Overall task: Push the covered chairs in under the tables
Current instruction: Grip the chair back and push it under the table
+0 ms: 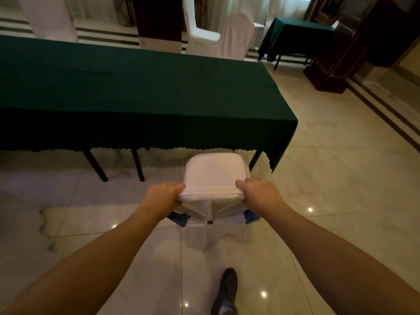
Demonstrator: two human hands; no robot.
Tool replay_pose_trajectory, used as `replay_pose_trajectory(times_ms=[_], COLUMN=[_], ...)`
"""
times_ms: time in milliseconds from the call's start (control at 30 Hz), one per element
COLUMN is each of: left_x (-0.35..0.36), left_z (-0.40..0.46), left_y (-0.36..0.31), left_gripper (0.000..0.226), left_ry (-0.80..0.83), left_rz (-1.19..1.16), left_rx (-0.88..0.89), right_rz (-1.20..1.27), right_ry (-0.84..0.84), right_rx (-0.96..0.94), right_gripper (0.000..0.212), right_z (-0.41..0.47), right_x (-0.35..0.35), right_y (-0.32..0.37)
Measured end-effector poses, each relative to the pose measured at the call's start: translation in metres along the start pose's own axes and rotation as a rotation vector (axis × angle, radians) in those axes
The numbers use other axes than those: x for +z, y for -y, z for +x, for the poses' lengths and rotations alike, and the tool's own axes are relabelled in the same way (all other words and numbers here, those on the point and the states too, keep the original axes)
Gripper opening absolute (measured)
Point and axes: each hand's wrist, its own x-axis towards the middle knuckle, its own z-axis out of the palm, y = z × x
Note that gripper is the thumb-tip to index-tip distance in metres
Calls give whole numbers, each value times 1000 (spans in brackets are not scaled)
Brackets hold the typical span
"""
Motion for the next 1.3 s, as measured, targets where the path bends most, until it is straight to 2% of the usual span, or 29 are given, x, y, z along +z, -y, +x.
replay_pose_trajectory(times_ms=[167,367,567,667,867,933,1067,1200,1300], left_x=[-16,-31,-36,-37,-38,-39,-42,-52,-56], left_z=[38,98,150,175,244,267,309,345,364], left_y=[-2,-14,-24,-22,1,8,33,51,64], left_gripper=[30,37,30,34,47,53,47,61,63], left_ry=[3,5,-52,-74,-8,23,-9,-5,-1], left_rz=[-7,-6,22,25,82,71,95,97,114], left_rx=[-65,-129,-154,-144,-173,-152,-49,48,84], right_rz=[41,47,89,104,97,74,79,99,104], right_ry=[26,23,30,35,17,32,51,49,61], right_rx=[-36,-115,-209,-225,-199,-176,-115,-61,-38], right_gripper=[54,64,58,50,46,48,42,33,36], right_z=[57,123,181,207,263,279,317,346,365], right_x=[-3,-3,-9,-14,-15,-12,-9,-11,-13], right_y=[-24,-73,-118,-131,-151,-156,-162,-165,-165])
